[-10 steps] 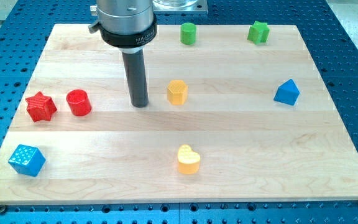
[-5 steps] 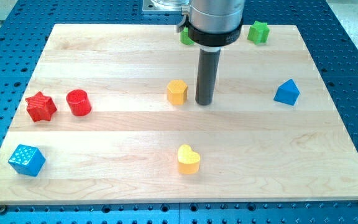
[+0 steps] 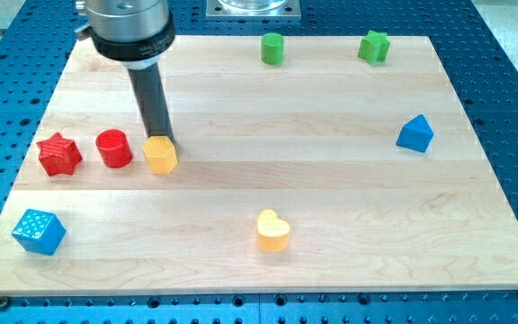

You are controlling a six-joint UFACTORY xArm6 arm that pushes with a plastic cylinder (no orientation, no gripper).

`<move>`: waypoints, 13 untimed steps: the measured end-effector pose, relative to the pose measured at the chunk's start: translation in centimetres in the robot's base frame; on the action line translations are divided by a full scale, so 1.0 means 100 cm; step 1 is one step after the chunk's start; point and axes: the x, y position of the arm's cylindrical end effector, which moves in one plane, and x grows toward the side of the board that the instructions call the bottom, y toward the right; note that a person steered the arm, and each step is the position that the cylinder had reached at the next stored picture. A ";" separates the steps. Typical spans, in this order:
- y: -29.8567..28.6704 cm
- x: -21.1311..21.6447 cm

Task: Move the yellow blocks towards the red circle

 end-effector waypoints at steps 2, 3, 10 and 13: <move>0.044 -0.001; 0.127 0.017; 0.106 0.165; 0.034 0.169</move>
